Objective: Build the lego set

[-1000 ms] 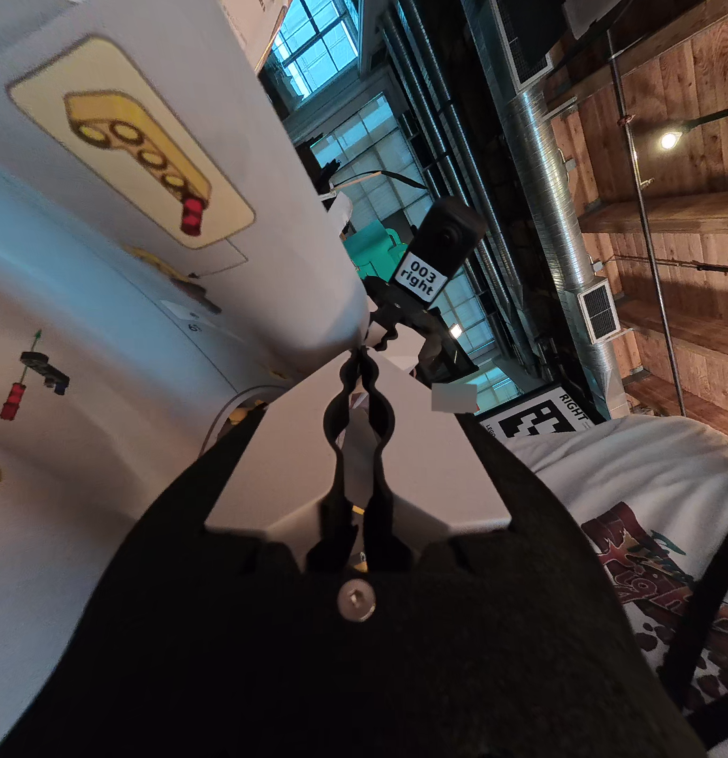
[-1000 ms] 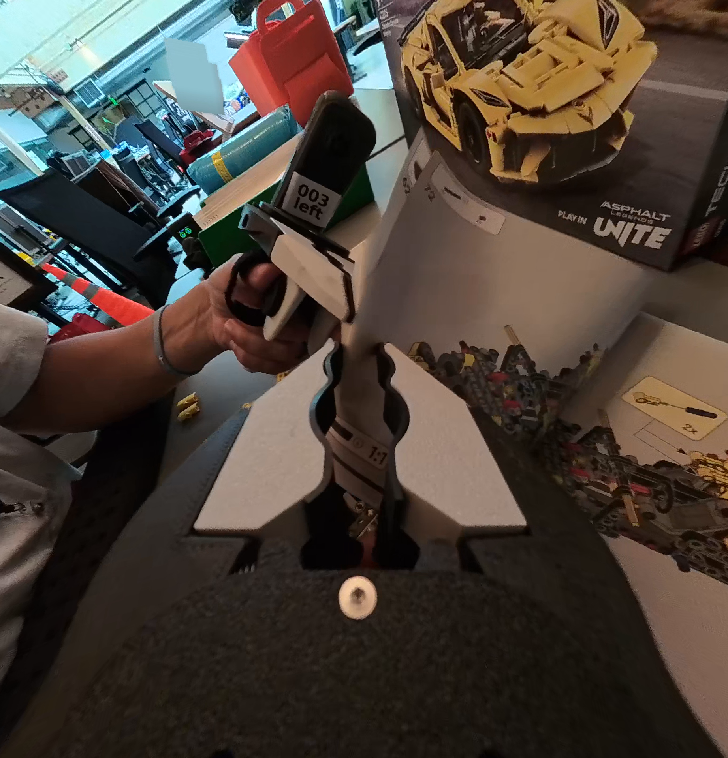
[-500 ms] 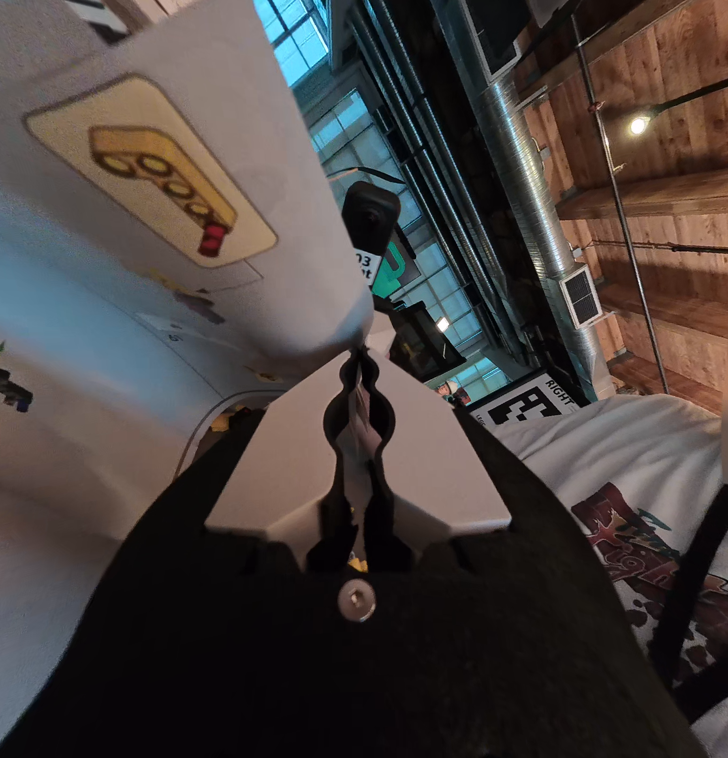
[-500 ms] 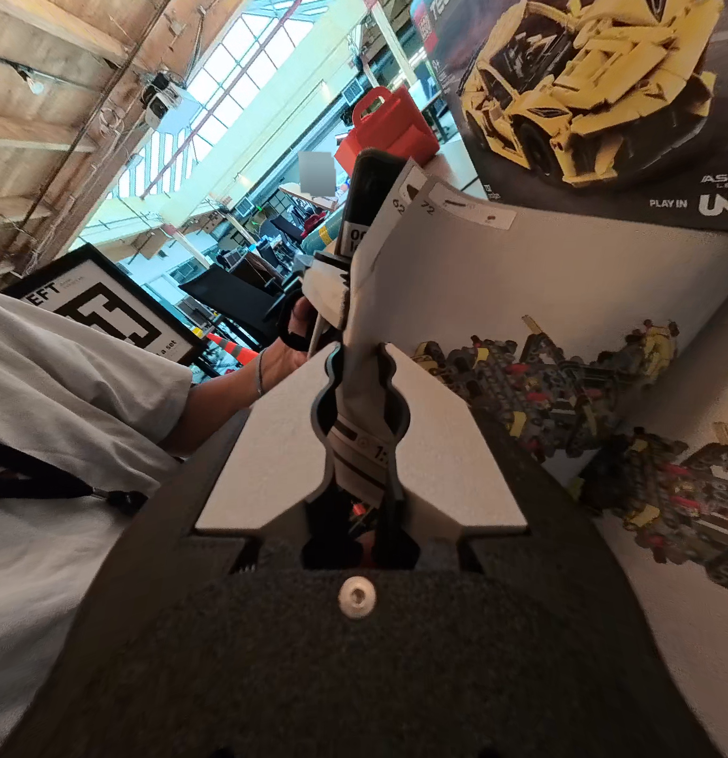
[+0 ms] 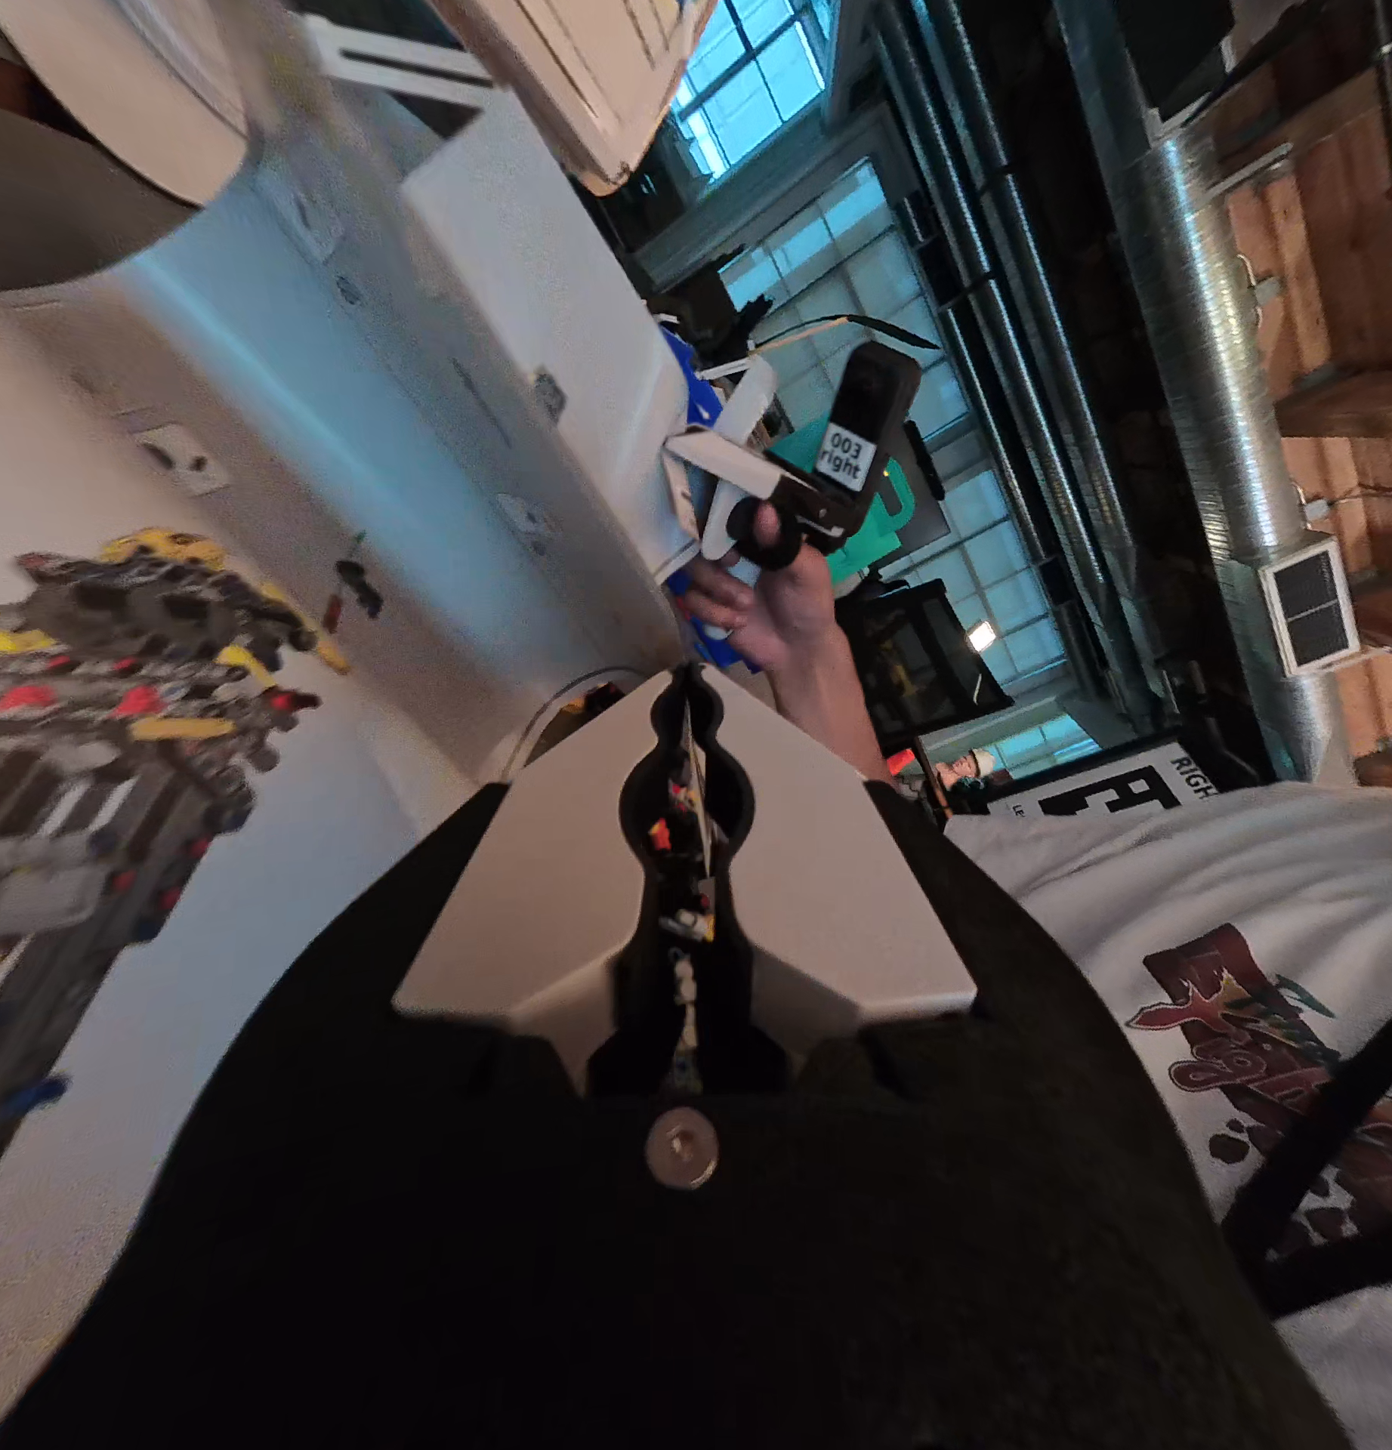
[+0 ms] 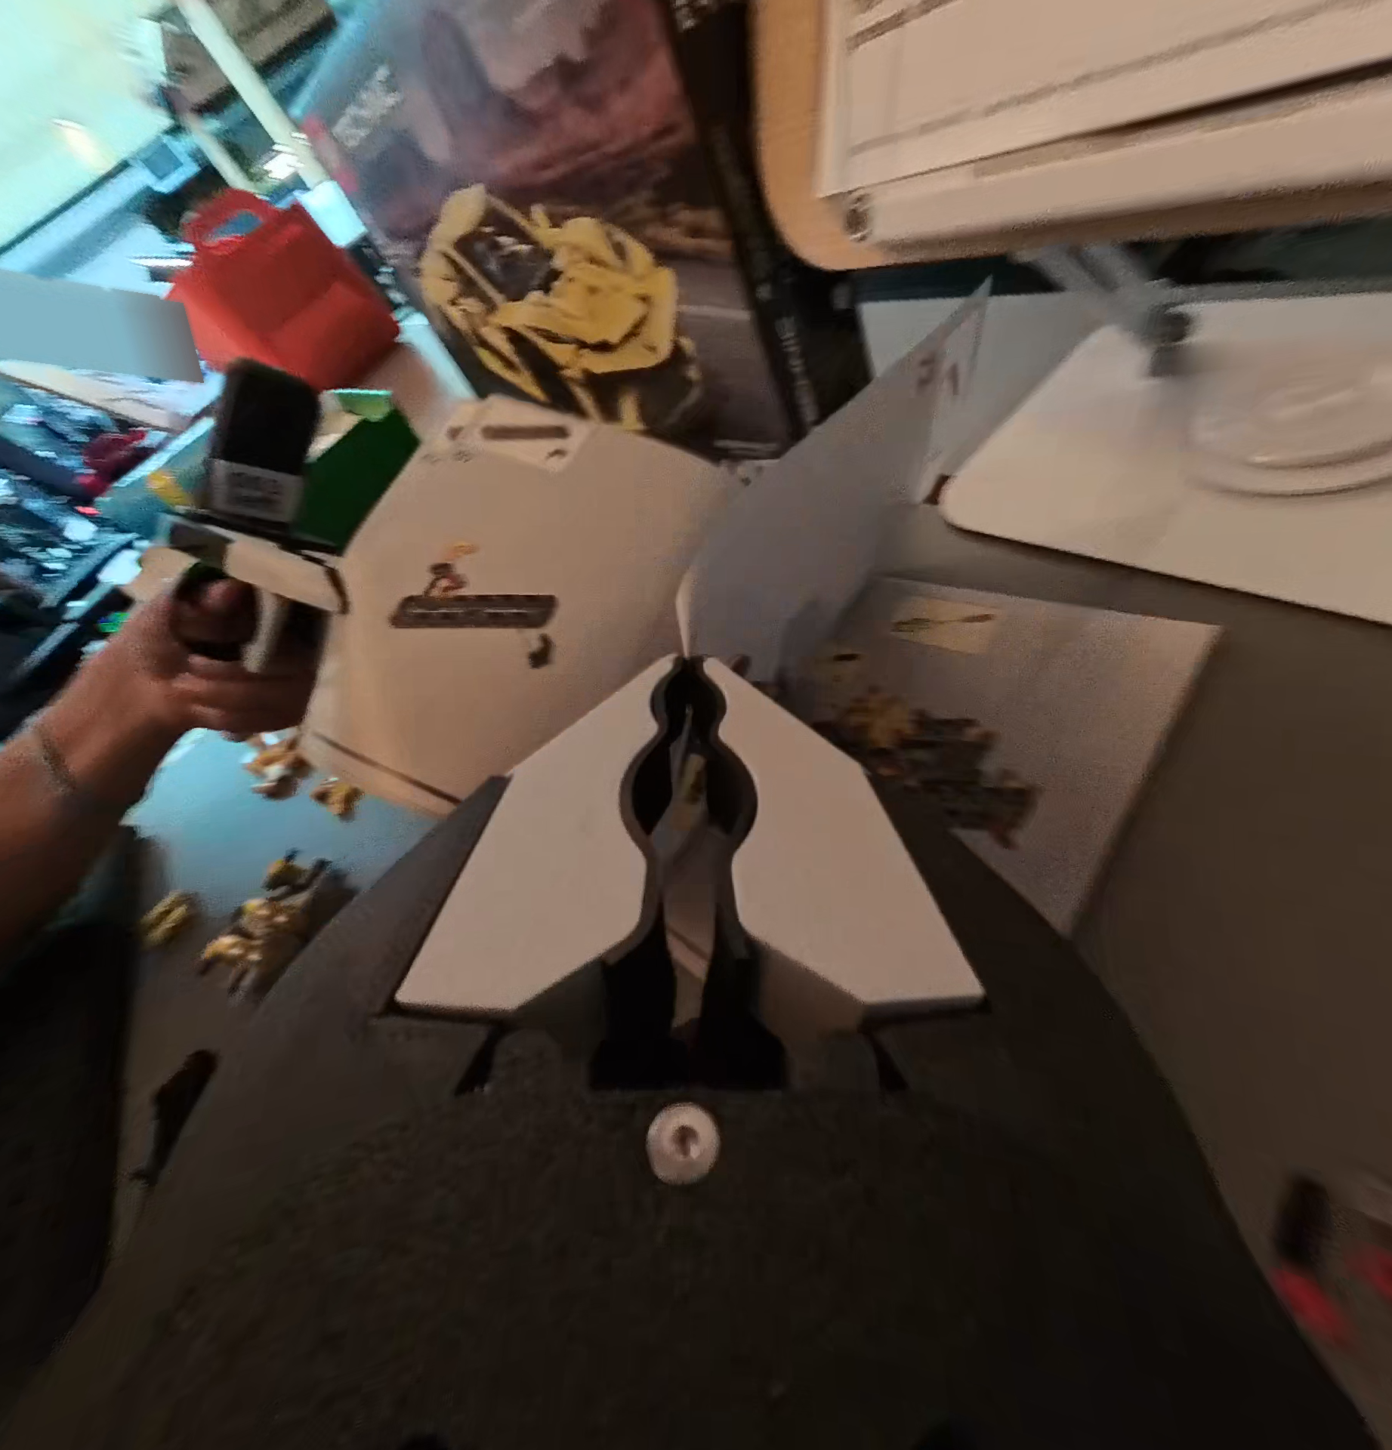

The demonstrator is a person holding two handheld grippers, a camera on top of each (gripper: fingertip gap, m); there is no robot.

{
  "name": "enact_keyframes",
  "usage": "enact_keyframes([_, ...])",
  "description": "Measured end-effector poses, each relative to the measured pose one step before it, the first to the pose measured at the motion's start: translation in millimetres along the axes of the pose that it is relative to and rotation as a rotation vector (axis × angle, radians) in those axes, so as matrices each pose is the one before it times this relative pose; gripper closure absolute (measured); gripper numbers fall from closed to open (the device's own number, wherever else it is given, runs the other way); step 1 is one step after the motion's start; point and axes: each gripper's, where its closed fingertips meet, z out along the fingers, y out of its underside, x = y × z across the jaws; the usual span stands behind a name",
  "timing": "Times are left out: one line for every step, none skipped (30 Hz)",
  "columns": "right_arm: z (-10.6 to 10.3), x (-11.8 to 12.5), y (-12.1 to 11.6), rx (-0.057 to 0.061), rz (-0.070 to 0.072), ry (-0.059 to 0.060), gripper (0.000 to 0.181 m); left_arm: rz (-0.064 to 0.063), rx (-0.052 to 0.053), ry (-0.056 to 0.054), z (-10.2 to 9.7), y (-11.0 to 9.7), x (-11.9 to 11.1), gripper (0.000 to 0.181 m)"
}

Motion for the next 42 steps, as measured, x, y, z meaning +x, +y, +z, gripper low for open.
enact_keyframes([-5.13, 7.8, -2.13, 0.004, -0.0176, 0.0437, 0.181, -0.0054, 0.0065, -0.006, -6.23, -1.1, -1.13, 0.181])
enact_keyframes([-3.54, 5.85, -1.09, -0.0008, -0.0181, 0.0324, 0.181, -0.004, 0.0083, -0.0034, -5.06, -1.35, -0.56, 0.181])
enact_keyframes([-2.25, 3.65, 0.44, -0.0081, -0.0118, 0.0181, 0.181, -0.0006, 0.0087, -0.0015, -3.98, -1.36, -0.08, 0.181])
enact_keyframes([-1.14, 3.59, 1.64, -0.0136, -0.0018, 0.0174, 0.181, 0.0008, 0.0069, 0.0018, -2.98, -1.17, 0.57, 0.181])
enact_keyframes([-0.76, 3.86, 2.25, -0.0152, -0.0002, 0.0202, 0.181, -0.0003, 0.0054, 0.0034, -2.1, -1.18, 0.93, 0.181])
enact_keyframes([-0.31, 3.94, 1.96, -0.0108, -0.0049, 0.0233, 0.181, 0.0004, 0.0063, 0.0034, -1.62, -1.37, 1.23, 0.181])
enact_keyframes([0.3, 3.9, 2.7, -0.013, -0.0085, 0.0253, 0.181, 0.001, 0.007, 0.0051, -1.38, -1.62, 1.59, 0.181])
enact_keyframes([0.92, 4.38, 4.07, -0.0223, -0.01, 0.0284, 0.181, 0.0003, 0.0027, 0.0058, -1.37, -1.07, 1.74, 0.181])
enact_keyframes([1.39, 3.87, 4.74, -0.0272, -0.0117, 0.0273, 0.18, 0.002, 0.0002, 0.0011, -1.54, -0.83, 1.14, 0.181])
enact_keyframes([1.45, 2.55, 4.39, -0.0241, -0.0111, 0.0201, 0.18, 0.0046, 0.0031, -0.0032, -2.13, -1.23, 0.57, 0.181])
enact_keyframes([1.36, 2.02, 3.77, -0.0212, -0.0077, 0.0165, 0.18, 0.0021, 0.0036, -0.0037, -2.49, -1.11, 0.42, 0.181])
enact_keyframes([0.65, 3.42, 3.51, -0.0226, -0.0076, 0.0234, 0.178, -0.0023, 0.0005, -0.002, -2.73, -0.64, 0.51, 0.181])
enact_keyframes([-0.36, 5.61, 3.07, -0.024, -0.0076, 0.0358, 0.174, -0.0031, -0.0023, -0.0028, -3.22, -0.16, 0.39, 0.181])
enact_keyframes([-1.65, 7.66, 1.4, -0.0182, -0.0087, 0.0518, 0.166, -0.0042, -0.0083, -0.0074, -4.04, 0.84, -0.33, 0.181])
enact_keyframes([-3.19, 8.68, -0.97, -0.0064, -0.0168, 0.0605, 0.159, -0.0064, -0.0176, -0.0161, -5.39, 1.79, -1.78, 0.181])
enact_keyframes([-4.29, 7.63, -3.29, 0.0064, -0.0274, 0.0586, 0.153, -0.0057, -0.0221, -0.0273, -7.35, 2.07, -3.69, 0.181])
enact_keyframes([-4.69, 6.04, -5.38, 0.0179, -0.0396, 0.0564, 0.15, -0.0087, -0.025, -0.0345, -8.83, 1.9, -5.64, 0.181])
enact_keyframes([-3.88, 1.14, -6.5, 0.0267, -0.0467, 0.0337, 0.149, -0.0175, -0.0243, -0.0376, -10.07, 1.26, -7.23, 0.181])
enact_keyframes([-1.69, -6.58, -5.48, 0.0237, -0.0401, -0.0081, 0.15, -0.0216, -0.0234, -0.0395, -10.54, 0.49, -8.52, 0.181])
enact_keyframes([1.84, -14.55, -1.67, 0.0034, -0.0267, -0.0536, 0.153, -0.0153, -0.0261, -0.044, -10.52, 0.44, -9.43, 0.181])
enact_keyframes([6.39, -19.61, 3.4, -0.0224, -0.0145, -0.0856, 0.155, -0.008, -0.0297, -0.0561, -10.28, 0.55, -11.36, 0.181])
enact_keyframes([10.99, -19.75, 9.12, -0.0485, -0.0066, -0.0911, 0.155, -0.0046, -0.0325, -0.0637, -9.55, 0.87, -12.49, 0.181])
enact_keyframes([14.38, -11.93, 13.08, -0.0679, -0.0036, -0.053, 0.154, -0.0036, -0.0276, -0.0593, -8.61, 0.04, -11.88, 0.181])
enact_keyframes([13.79, 2.94, 13.38, -0.0751, 0.0018, 0.0314, 0.158, -0.0016, -0.0201, -0.0467, -7.3, -0.99, -9.54, 0.181])
enact_keyframes([9.74, 10.32, 11.14, -0.0657, 0.0028, 0.0829, 0.174, 0.0008, -0.0178, -0.0426, -5.78, -1.06, -8.38, 0.181])
enact_keyframes([6.25, 5.7, 4.23, -0.0238, -0.0149, 0.0589, 0.18, 0.0067, -0.018, -0.0461, -4.15, -0.56, -7.82, 0.181])
enact_keyframes([2.95, 1.75, -0.56, 0.0078, -0.0179, 0.03, 0.181, 0.0169, -0.0202, -0.0523, -2.74, 0.38, -7.5, 0.181])
enact_keyframes([1.18, 3.0, -0.31, 0.0031, 0.0063, 0.0318, 0.181, 0.0223, -0.0213, -0.0585, -1.72, 1.29, -7.71, 0.181])
enact_keyframes([0.37, 0.56, -0.2, -0.002, 0.013, 0.007, 0.181, 0.0234, -0.0202, -0.0712, -1.24, 2.34, -9.07, 0.181])
enact_keyframes([0.07, 0.28, 0.36, -0.0038, 0.0189, 0.0006, 0.181, 0.0297, -0.0217, -0.0795, -0.97, 3.83, -9.76, 0.181])
enact_keyframes([-0.16, -0.07, 0.42, 0.0001, 0.0089, 0.0064, 0.181, 0.0331, -0.0267, -0.0789, -0.61, 6.06, -9.26, 0.181])
enact_keyframes([-0.09, 0.05, 0.29, 0.001, -0.0109, 0.0143, 0.181, 0.0275, -0.0211, -0.0726, -0.29, 6.91, -8.44, 0.181])
enact_keyframes([-0.12, 0.0, 0.08, -0.0018, -0.0178, 0.0183, 0.181, 0.0114, -0.0107, -0.0416, 0.32, 6.59, -4.19, 0.181])
enact_keyframes([-0.05, -0.03, 0.09, -0.0036, -0.0092, 0.0197, 0.181, -0.0059, -0.0007, -0.0071, 0.74, 5.96, 0.48, 0.181])
enact_keyframes([0.0, -0.07, -0.03, -0.0032, -0.0013, 0.0159, 0.181, -0.0102, 0.0048, 0.0001, 0.95, 5.12, 1.52, 0.181])
enact_keyframes([-0.05, -0.01, 0.0, -0.0019, 0.0003, 0.0093, 0.181, 0.0017, 0.0021, -0.0111, 1.12, 5.16, 0.4, 0.181])
enact_keyframes([0.0, -0.04, -0.21, -0.0023, 0.0022, 0.0042, 0.181, 0.0092, -0.0004, -0.0141, 1.71, 4.38, 0.5, 0.181])
enact_keyframes([0.23, 0.03, -0.37, -0.0037, -0.0028, 0.0015, 0.181, 0.0032, 0.0012, -0.0141, 2.09, 2.89, 0.77, 0.181])
enact_keyframes([-0.1, 0.19, -0.42, -0.0168, -0.0166, 0.0014, 0.181, 0.0026, 0.0038, -0.0149, 2.33, 1.49, 0.84, 0.181])
enact_keyframes([-0.65, -0.69, -1.65, -0.0333, -0.0398, 0.0028, 0.181, 0.0085, 0.0013, -0.0145, 2.55, 0.87, 0.73, 0.181])
enact_keyframes([-4.26, -6.42, -12.27, 0.0221, -0.0605, -0.0177, 0.181, 0.0109, -0.005, -0.0158, 2.72, 1.08, -0.1, 0.181])
enact_keyframes([-9.24, -15.38, -25.94, 0.1004, -0.0781, -0.0506, 0.181, 0.0086, -0.0061, -0.0167, 2.58, 0.71, -0.82, 0.181])
